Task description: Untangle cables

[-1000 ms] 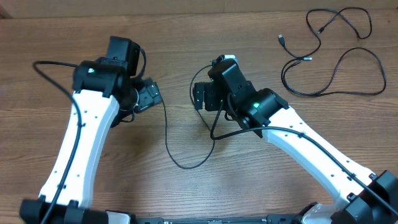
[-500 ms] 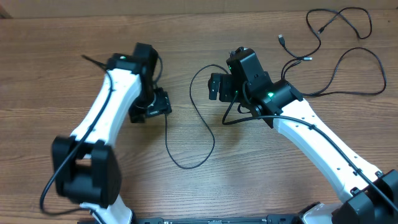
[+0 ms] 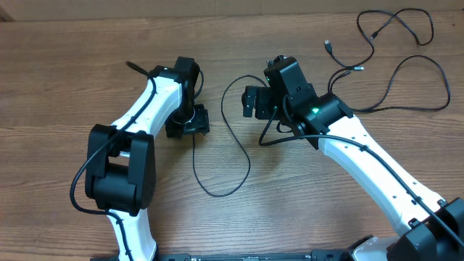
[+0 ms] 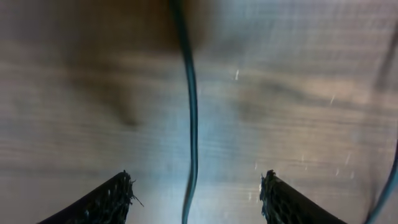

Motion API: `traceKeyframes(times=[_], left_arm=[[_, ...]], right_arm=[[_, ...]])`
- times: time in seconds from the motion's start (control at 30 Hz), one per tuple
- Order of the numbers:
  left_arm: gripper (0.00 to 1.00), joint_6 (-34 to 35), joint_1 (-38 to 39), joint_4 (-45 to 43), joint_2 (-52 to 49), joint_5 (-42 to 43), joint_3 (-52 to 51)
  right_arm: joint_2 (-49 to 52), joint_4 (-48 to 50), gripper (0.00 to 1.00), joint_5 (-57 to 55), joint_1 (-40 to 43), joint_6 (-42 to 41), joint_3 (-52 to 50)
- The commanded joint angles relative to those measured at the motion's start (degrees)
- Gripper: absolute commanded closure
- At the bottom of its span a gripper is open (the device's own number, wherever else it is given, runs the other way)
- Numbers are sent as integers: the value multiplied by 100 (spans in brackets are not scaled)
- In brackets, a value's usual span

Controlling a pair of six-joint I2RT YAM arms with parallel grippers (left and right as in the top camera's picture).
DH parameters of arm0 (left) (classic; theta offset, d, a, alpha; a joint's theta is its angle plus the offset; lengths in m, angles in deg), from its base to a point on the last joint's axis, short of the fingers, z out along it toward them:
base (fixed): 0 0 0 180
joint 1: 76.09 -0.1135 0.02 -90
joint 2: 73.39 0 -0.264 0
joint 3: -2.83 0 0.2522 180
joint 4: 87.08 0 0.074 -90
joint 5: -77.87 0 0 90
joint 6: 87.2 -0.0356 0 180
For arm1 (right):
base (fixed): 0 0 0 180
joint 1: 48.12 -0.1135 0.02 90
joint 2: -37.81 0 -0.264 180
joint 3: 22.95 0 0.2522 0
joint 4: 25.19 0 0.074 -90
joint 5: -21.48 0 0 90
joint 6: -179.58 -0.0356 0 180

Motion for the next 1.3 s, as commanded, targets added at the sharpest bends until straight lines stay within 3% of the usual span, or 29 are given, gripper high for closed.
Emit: traceKeyframes(times=[0.0, 0.17, 0.5, 0.8, 0.93, 1.07, 1.17, 1.27], left_arm=[[30, -413, -15, -286, -138, -223, -20], [25, -243, -39, -494, -173, -678, -20], [36, -190, -37, -726, -173, -638, -232], [53, -190, -37, -1215, -173, -636, -756], [75, -190, -37, -1296, -173, -636, -758], [79, -190, -37, -1386, -173, -634, -758], [95, -188, -37, -1384, -173, -625, -758], [96, -190, -37, -1364, -170, -387, -758]], right_arm=[[24, 52, 0, 7, 28, -4, 61], [140, 50, 0, 9, 28, -7, 61], [396, 50, 0, 210, 28, -7, 61], [396, 70, 0, 247, 28, -7, 61], [396, 74, 0, 245, 28, -7, 61], [396, 72, 0, 247, 28, -7, 61], [396, 72, 0, 247, 28, -7, 61], [396, 74, 0, 247, 28, -7, 61]])
